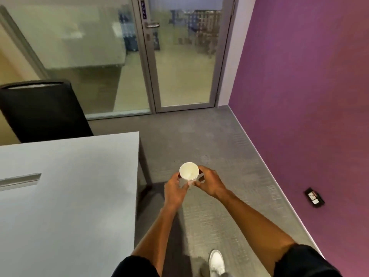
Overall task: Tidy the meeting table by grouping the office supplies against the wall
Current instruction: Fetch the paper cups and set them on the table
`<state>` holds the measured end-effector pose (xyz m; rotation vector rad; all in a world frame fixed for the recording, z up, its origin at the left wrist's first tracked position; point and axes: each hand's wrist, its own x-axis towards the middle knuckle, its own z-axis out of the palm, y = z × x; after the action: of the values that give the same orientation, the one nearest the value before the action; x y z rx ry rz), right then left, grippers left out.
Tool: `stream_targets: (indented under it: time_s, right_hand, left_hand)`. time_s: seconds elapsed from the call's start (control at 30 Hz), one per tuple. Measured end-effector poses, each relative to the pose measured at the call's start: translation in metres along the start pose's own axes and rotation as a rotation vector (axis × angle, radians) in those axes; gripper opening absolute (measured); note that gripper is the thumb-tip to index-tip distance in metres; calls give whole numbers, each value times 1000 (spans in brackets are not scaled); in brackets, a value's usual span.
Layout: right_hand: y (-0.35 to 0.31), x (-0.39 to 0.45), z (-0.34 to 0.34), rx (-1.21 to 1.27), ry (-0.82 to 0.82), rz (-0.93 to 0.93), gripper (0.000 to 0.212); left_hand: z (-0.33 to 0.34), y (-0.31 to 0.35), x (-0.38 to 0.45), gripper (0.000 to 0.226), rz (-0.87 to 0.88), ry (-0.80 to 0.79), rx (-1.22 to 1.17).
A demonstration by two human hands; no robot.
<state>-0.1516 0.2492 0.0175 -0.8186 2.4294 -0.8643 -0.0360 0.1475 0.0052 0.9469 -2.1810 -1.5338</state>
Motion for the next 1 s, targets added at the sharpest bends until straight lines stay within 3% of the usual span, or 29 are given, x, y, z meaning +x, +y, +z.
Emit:
stream_targets:
  time_s: [0.4,0.57,1.0]
  right_hand:
    - [-68,135,1,-16,-289,-367,67]
    - [-118,163,41,-18,-410,-474,67]
    - [-257,209,176,-35,-756,-672,55]
  left_hand:
    - [-43,22,67,43,-105,407,-4]
    - [-89,0,79,60,-190,533,-9]
    - [-231,-78,90,62,-345,828,-35]
